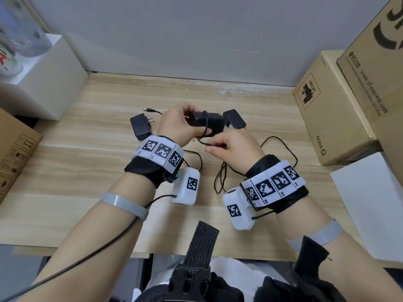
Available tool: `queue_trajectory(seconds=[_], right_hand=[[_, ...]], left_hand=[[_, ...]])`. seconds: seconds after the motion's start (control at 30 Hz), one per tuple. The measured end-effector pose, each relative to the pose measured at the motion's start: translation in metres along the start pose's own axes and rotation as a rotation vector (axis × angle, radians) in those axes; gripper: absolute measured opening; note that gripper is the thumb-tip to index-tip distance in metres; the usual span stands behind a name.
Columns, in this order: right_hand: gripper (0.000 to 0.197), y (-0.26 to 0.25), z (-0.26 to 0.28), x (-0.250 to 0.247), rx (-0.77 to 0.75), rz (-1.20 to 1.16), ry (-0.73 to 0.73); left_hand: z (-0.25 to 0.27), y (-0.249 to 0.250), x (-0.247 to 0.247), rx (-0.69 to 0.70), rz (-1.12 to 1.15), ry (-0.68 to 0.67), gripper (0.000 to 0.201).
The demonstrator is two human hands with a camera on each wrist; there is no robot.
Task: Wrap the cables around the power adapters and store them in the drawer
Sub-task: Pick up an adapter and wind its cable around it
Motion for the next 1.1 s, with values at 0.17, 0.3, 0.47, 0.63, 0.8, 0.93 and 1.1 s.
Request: queue_trajectory(seconds=[0.17,0.3,0.47,0.63,0.8,0.93,1.1], right_hand=[[0.017,-0.005,-0.003,-0.019,-0.098,0.135,0.089],[0.015,0.008,-0.008,-0.026,-0.057,0.094,0.155],[0.017,0.022,-0.01,-0.024,-0.034,0.122,0.176],[0.018,0.032,-0.007,-0.022,0.035,0.019,0.22],[0.021,0.032,-0.004,-0.007,0.195,-0.067,0.126],[0.024,0.021,-0.005,0.012,0.323,-0.283,-0.054],[0.021,0.024,0.002,0.022,0.34,-0.395,-0.093]], left_hand=[[-0.001,-0.005,-0.002,0.024,-0.255,-0.188,0.039],[0.002,-0.006,-0.004,0.059,-0.313,-0.337,0.038],[0.009,-0.005,-0.003,0.143,-0.25,-0.475,0.04],[0.013,-0.007,-0.005,0.19,0.061,-0.61,0.047],[0.018,-0.007,0.001,0.059,0.656,-0.499,0.075],[0.018,0.0,0.009,-0.026,0.701,-0.343,0.043],[0.019,0.0,0.011,-0.085,0.688,-0.263,0.029]])
Point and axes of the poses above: each hand's wrist, its own z-axis away from the middle knuckle, its own x-axis out of the palm, y = z × x, the point moved 2 cm from there along -z, towards the middle knuckle, and after that the axes turned 10 degrees about -z, right-handed, at the moved point
